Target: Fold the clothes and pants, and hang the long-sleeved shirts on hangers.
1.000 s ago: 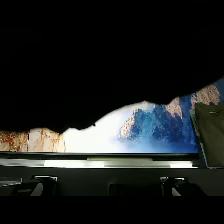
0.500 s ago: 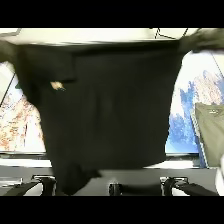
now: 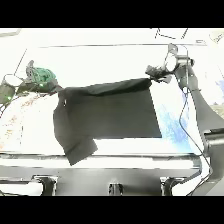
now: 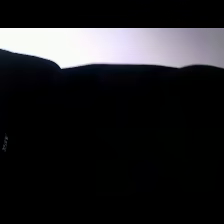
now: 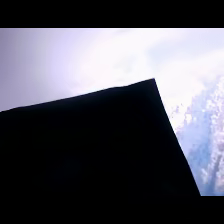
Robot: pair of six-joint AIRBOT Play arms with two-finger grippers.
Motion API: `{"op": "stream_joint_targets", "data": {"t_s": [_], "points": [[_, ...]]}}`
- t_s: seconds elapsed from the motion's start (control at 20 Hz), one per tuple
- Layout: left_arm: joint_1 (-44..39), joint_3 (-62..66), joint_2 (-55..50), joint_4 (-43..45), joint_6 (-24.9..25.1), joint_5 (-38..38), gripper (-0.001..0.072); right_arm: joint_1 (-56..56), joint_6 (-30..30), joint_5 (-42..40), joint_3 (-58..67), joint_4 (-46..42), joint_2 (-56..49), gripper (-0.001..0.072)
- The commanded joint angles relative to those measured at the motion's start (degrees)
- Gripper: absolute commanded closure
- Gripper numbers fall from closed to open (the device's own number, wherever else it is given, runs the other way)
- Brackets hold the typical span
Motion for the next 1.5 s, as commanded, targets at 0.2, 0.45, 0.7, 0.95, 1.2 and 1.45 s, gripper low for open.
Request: {"op": "stream_joint_targets", "data": {"t_s": [0.2, 0.45, 0.7, 0.95, 1.2, 1.45], "points": [[13.3, 5.4, -1.1, 12.4, -3.6, -32.5, -0.0004, -17.2, -13.1, 29.2, 9.2, 6.4, 0.4, 0.0109], [21.9, -23.5, 9.6, 16.3, 0.4, -26.9, 0.0196, -26.4, -20.6, 45.8, -6.2, 7.1, 4.0, 0.0148], [25.0, -41.4, 11.0, -0.7, 12.8, -14.9, 0.0195, -25.9, -23.4, 40.2, -18.8, 12.1, 8.8, 0.0153], [21.2, -41.6, 8.2, -6.7, 14.5, -10.3, 0.0203, -25.9, -23.5, 40.0, -19.0, 15.0, 8.9, 0.0155], [18.0, -41.1, 7.3, -7.0, 14.1, -9.9, 0.0683, -24.6, -23.5, 39.2, -22.2, 10.2, 8.9, 0.0154], [18.1, -40.5, 9.0, -7.0, 14.1, -11.1, 0.0684, -20.5, -25.1, 27.6, -36.9, 13.1, 8.8, 0.0086]]}}
